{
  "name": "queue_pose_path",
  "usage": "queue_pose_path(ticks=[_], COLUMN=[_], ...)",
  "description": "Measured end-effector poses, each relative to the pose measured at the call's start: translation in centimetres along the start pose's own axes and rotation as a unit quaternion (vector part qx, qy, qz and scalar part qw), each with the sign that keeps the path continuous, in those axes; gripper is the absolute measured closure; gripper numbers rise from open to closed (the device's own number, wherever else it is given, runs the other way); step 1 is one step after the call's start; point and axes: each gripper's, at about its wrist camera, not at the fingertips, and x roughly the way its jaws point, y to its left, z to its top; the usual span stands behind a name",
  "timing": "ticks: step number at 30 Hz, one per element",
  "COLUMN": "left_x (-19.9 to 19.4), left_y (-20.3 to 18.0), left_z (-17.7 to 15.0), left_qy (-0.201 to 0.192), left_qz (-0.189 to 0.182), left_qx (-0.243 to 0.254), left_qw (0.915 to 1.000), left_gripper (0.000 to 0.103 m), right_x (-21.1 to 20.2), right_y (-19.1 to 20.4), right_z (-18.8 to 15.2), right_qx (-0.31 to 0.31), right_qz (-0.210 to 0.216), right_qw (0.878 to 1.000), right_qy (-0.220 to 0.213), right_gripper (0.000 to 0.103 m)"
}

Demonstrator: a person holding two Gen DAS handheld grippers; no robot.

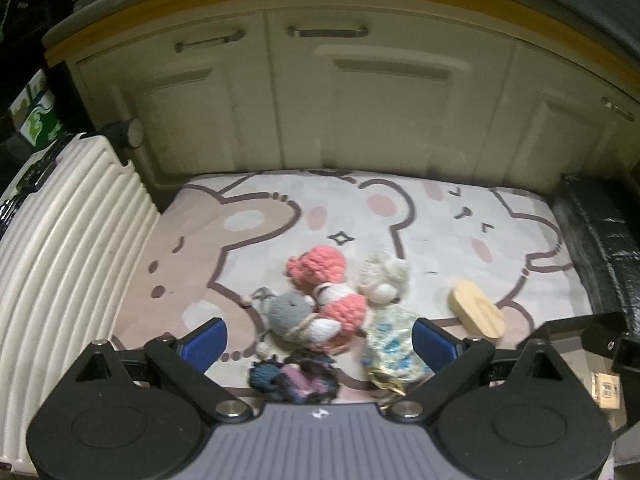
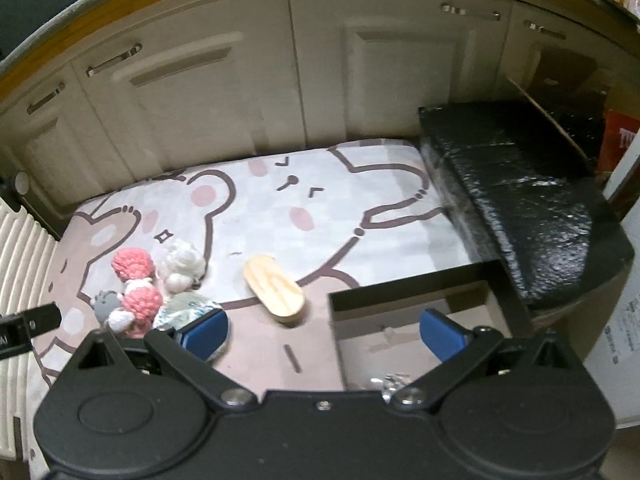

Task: Organize objects
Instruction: 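Withdraw both tools from the box back over the toys, then grasp the dark crochet piece with the left tool while the right tool grasps the floral pouch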

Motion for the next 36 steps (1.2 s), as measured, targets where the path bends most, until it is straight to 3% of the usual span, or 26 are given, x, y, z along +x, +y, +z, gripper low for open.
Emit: queue_pose_path(ticks=[12, 20, 24, 29, 36], left_x=[3.4, 5.7, 6.7, 8.0, 9.9], left_y=[3.7, 4.9, 4.8, 4.3, 3.5], left_z=[-0.6, -1.1, -1.3, -1.5, -2.0], left_qy=[0.029, 0.067, 0.077, 0.088, 0.11], left_qz=[0.002, -0.016, -0.022, -0.037, -0.037], left_qx=[0.027, 0.014, 0.028, 0.052, 0.078], left_qw=[0.9992, 0.9975, 0.9964, 0.994, 0.9902], left_gripper=[0.005, 0.006, 0.009, 0.009, 0.009], right_x=[3.2, 5.9, 7.6, 10.4, 13.3], right_y=[4.0, 6.7, 8.1, 9.2, 10.7], right_z=[1.1, 2.7, 3.1, 3.1, 2.0], right_qx=[0.025, 0.011, 0.002, 0.045, 0.054], right_qz=[0.039, 0.018, 0.025, 0.048, 0.056], right_qw=[0.999, 0.996, 0.995, 0.99, 0.986], right_qy=[0.028, 0.084, 0.099, 0.123, 0.147], right_gripper=[0.0, 0.0, 0.0, 0.0, 0.0])
